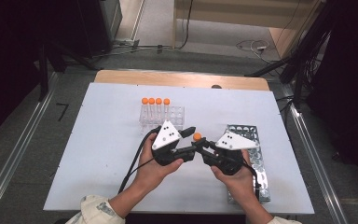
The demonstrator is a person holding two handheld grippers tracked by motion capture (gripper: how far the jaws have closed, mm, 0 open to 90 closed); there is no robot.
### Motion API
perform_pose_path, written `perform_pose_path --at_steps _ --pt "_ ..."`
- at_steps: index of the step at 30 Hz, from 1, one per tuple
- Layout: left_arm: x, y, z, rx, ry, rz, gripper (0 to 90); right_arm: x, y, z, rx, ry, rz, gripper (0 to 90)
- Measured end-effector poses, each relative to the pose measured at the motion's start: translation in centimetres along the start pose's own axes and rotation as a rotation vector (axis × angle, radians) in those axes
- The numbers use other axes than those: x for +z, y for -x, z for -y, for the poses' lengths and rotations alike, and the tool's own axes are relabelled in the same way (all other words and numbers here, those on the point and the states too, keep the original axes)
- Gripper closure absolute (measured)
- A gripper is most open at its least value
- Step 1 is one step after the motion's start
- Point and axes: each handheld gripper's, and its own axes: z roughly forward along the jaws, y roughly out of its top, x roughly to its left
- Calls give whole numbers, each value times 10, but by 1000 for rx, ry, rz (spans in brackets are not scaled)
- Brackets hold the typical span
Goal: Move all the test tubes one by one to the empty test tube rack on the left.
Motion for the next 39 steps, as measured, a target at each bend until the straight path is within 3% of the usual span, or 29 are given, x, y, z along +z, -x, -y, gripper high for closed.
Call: perform_pose_path --at_steps 5,12,20,29,33,39 --pt "1 3 2 24 1 -4 601 1 -1 0 3 -5 -11 722" --pt "1 -1 2 21 9 -16 701 1 -1 1 5 -6 -14 721" --pt "1 -3 2 17 11 -11 715 1 -1 1 4 -5 -12 711" --pt "0 -10 1 2 14 -28 715 -2 3 1 28 -1 7 465" --pt "0 -15 -1 -4 15 -44 715 -6 6 2 39 8 45 273" --pt "-2 -29 -6 -22 27 -73 715 -15 17 4 73 17 102 158"
